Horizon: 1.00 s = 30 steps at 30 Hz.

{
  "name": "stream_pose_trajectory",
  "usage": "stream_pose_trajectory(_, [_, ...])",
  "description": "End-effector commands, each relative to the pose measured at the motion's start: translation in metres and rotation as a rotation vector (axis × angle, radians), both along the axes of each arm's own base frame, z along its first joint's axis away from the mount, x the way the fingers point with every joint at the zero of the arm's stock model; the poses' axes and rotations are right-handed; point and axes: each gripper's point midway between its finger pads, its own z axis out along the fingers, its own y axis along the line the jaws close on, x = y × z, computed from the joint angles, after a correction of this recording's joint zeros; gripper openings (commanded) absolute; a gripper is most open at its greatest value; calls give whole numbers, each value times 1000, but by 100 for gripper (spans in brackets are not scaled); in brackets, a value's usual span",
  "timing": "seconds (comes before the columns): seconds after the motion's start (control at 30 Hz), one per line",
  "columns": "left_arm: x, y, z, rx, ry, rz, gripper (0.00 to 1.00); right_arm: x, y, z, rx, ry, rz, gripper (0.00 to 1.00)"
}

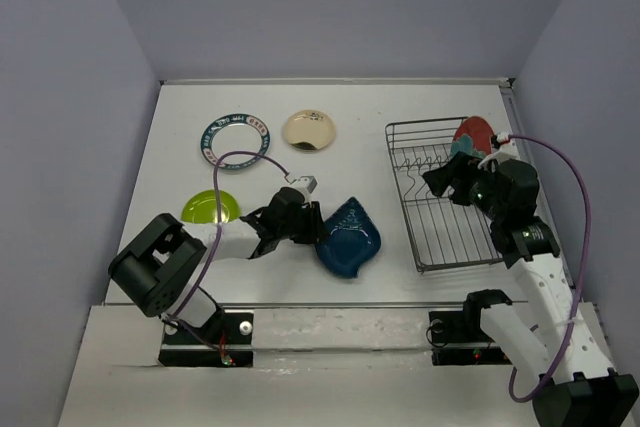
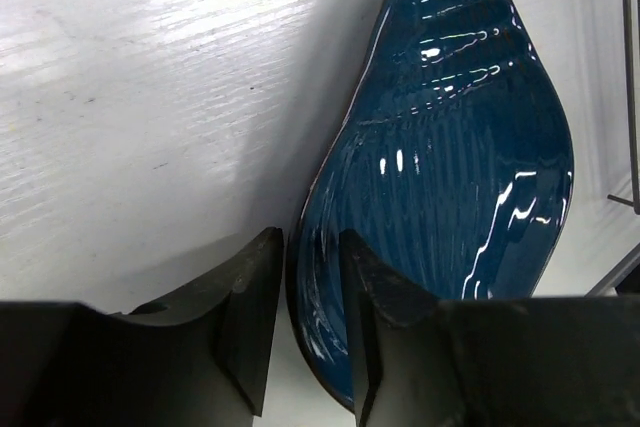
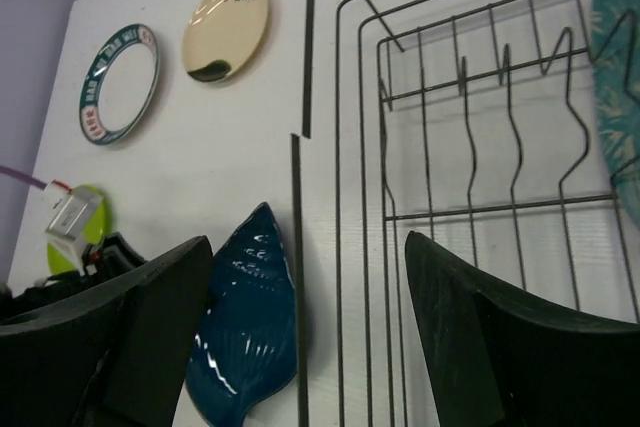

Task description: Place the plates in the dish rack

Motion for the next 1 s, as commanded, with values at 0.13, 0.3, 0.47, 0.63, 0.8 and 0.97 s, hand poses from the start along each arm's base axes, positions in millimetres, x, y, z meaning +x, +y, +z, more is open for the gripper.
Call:
stream_pose_trajectory(0.13, [6, -16, 13, -51, -47, -29, 6, -14, 57, 22, 76, -74, 219, 83])
stream_pose_trajectory(0.3, [10, -18, 56, -155, -134, -1, 6, -25, 78, 26, 96, -67, 307, 83])
stream_pose_trajectory(0.47, [17, -14, 144, -352, -272, 52, 5, -38, 91, 37, 121, -75, 371, 83])
stream_pose_trajectory(0.63, [17, 0, 219, -493, -389, 102, 5, -48, 108, 36, 137, -57, 437, 88])
stream_pose_trajectory(0.8, [11, -1, 264, -581, -441, 81, 5, -52, 137, 29, 175, -40, 517, 90])
stream_pose_trajectory(0.97, [5, -1, 279, -634, -450, 63, 6, -49, 155, 24, 180, -33, 542, 90])
